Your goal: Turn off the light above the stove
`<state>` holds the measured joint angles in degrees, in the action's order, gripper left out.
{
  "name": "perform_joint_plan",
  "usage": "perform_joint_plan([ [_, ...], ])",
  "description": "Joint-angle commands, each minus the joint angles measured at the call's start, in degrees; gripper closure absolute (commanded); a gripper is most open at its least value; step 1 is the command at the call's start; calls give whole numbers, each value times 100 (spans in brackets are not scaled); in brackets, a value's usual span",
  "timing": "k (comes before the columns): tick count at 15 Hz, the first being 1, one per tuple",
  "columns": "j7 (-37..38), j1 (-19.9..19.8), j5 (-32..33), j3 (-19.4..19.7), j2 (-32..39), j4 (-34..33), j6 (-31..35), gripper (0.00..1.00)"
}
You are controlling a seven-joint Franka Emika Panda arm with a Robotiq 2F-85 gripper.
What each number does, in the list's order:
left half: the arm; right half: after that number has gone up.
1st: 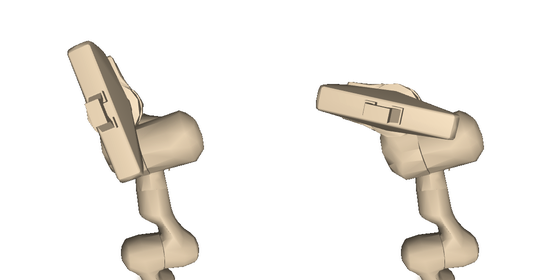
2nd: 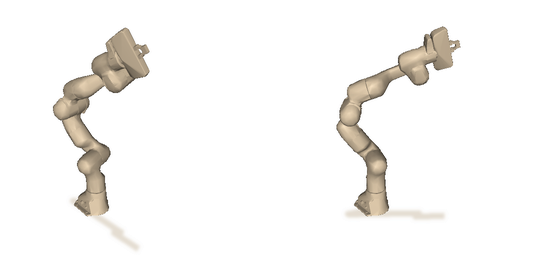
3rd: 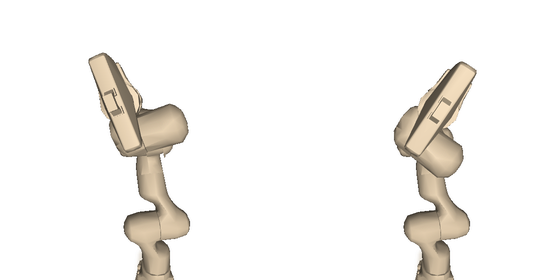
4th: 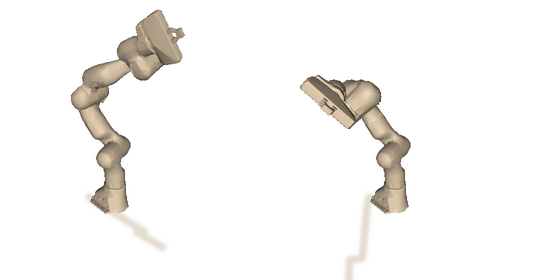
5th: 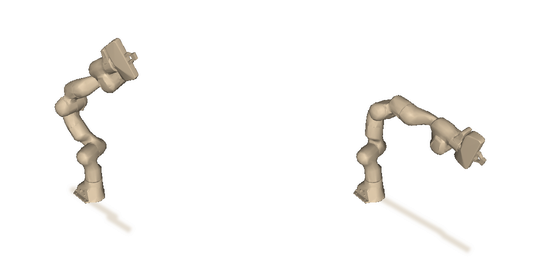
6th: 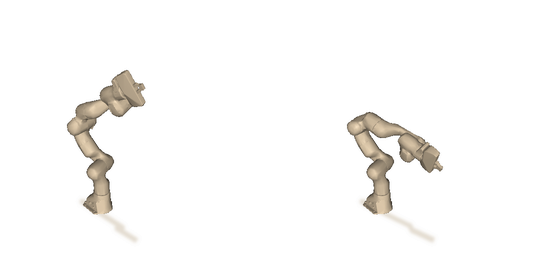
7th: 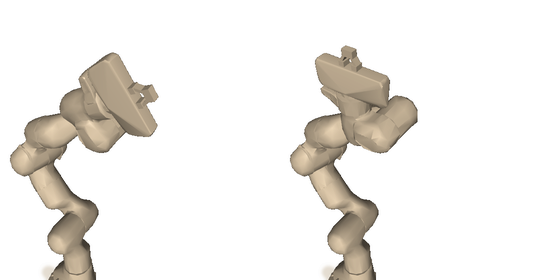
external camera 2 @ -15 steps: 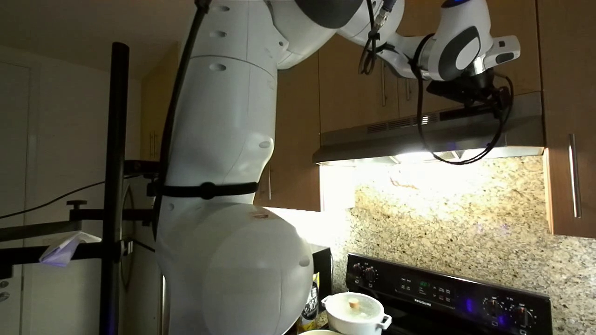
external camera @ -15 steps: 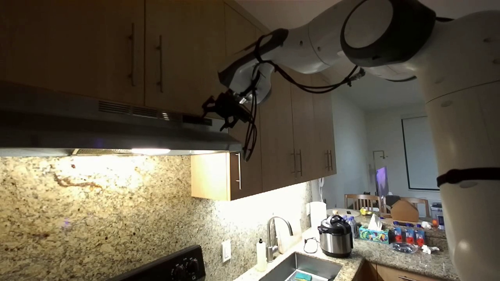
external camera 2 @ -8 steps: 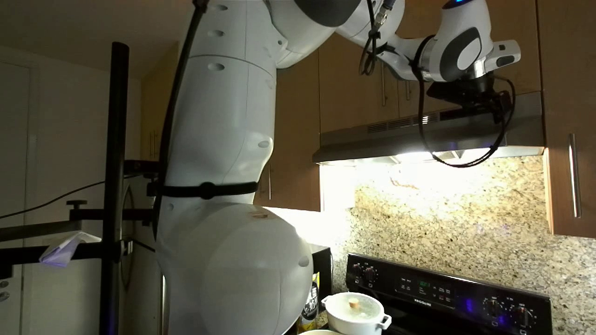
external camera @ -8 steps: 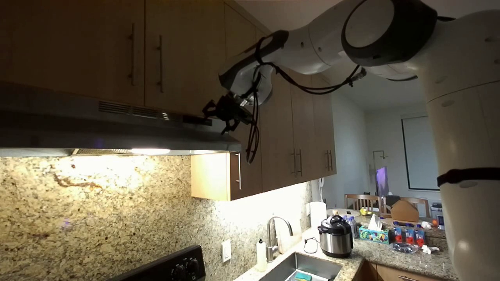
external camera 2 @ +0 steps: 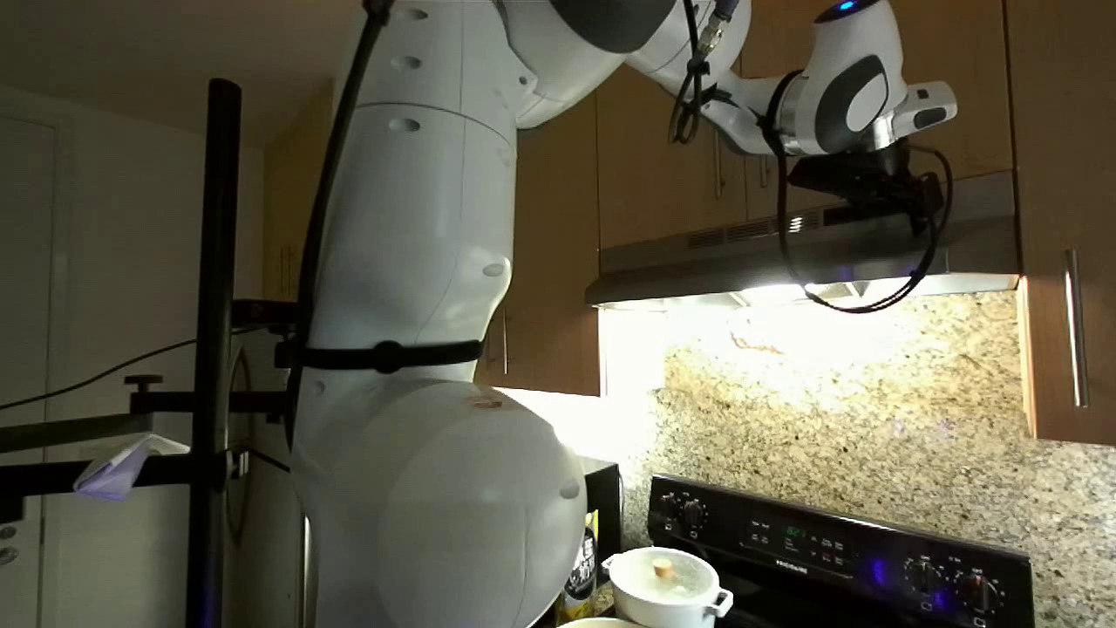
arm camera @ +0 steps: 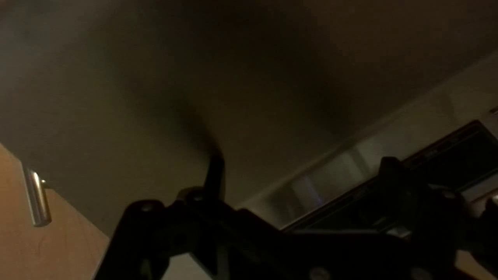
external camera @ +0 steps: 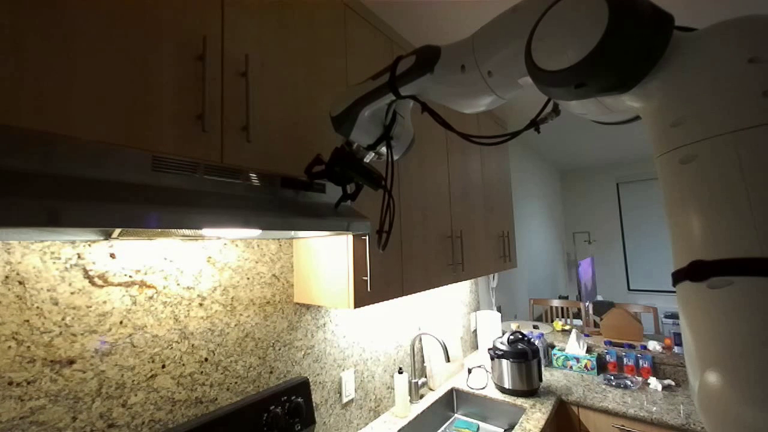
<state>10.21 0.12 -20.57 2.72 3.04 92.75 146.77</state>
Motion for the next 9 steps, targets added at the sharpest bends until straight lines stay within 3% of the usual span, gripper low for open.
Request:
perform_joint_plan([
  [1, 86, -44, 150, -86, -33, -28, -7, 0],
  [9, 260, -73, 304, -46, 86, -215, 97, 0],
])
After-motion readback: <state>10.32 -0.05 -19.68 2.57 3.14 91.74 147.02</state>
